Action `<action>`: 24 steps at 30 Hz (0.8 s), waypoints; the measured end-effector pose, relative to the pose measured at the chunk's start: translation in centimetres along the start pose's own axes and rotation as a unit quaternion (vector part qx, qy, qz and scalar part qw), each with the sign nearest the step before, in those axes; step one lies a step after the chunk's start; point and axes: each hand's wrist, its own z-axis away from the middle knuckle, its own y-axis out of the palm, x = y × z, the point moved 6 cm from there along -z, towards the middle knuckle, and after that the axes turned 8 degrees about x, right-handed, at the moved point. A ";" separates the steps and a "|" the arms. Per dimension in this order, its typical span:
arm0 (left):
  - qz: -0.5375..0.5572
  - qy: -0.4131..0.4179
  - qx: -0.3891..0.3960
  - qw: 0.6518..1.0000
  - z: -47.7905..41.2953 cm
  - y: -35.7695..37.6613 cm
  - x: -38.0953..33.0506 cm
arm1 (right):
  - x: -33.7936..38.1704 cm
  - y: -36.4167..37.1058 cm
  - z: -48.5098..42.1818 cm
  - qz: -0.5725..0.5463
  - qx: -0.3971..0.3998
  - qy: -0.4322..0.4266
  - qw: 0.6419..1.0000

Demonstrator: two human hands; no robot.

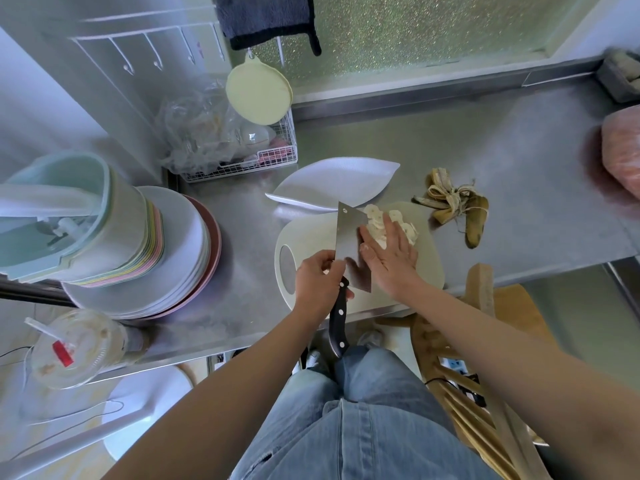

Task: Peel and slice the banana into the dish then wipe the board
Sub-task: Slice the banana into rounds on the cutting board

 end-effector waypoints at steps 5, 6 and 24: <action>0.009 0.005 -0.002 1.000 -0.2 -0.4 0.1 | -1.1 -0.5 0.4 0.015 -0.033 0.003 0.999; 0.015 0.004 -0.004 1.000 -0.2 -0.4 0.1 | -0.5 -0.6 0.6 0.004 -0.040 -0.024 0.999; -0.011 0.056 -0.044 0.997 -1.6 0.5 -1.5 | 4.2 -1.1 3.2 -0.334 0.124 -0.063 0.932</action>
